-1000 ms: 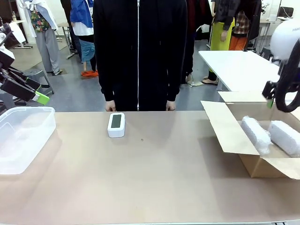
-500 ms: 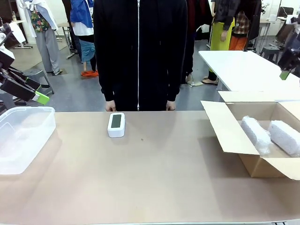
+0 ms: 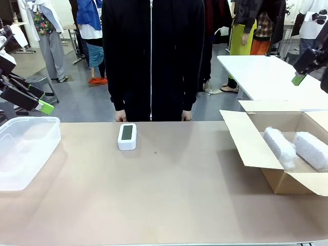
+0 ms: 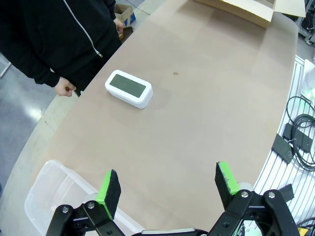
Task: Separate and place wrapped and unwrapped clocks.
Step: If the picked Digital clock is wrapped, place it in the Package Box ; if not, place it in the Organizing box, then pick up the Digital clock indicated by the person.
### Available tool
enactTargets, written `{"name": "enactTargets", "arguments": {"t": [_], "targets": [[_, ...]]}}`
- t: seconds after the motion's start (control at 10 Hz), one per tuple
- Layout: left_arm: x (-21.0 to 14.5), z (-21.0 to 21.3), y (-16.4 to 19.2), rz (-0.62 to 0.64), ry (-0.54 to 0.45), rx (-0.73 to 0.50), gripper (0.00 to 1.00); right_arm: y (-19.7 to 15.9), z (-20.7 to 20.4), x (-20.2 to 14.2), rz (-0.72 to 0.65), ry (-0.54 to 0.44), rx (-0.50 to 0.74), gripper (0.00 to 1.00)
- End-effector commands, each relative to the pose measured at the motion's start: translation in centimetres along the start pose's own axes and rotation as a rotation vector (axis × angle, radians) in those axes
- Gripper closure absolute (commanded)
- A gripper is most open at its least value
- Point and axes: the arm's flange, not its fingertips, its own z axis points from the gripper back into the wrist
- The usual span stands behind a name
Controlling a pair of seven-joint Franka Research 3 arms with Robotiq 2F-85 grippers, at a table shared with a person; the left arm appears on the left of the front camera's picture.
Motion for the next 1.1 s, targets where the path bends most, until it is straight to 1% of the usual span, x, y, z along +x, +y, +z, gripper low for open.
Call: {"name": "enactTargets", "arguments": {"t": [0.0, 0.1, 0.2, 1.0], "targets": [[-0.1, -0.2, 0.0, 0.0, -0.013, -0.008, 0.0, 0.7, 0.5, -0.1, 0.036, 0.047, 0.002, 0.0], [-0.1, -0.2, 0.0, 0.0, -0.013, -0.008, 0.0, 1.7, 0.2, 0.4, 0.095, 0.109, -0.01, 0.0], [-0.1, -0.2, 0.0, 0.0, -0.013, -0.008, 0.0, 0.3, 0.0, -0.2, 0.007, 0.021, 0.004, 0.0], [-0.1, -0.2, 0.0, 0.0, -0.013, -0.008, 0.0, 0.3, 0.0, -0.2, 0.007, 0.021, 0.004, 0.0]]}}
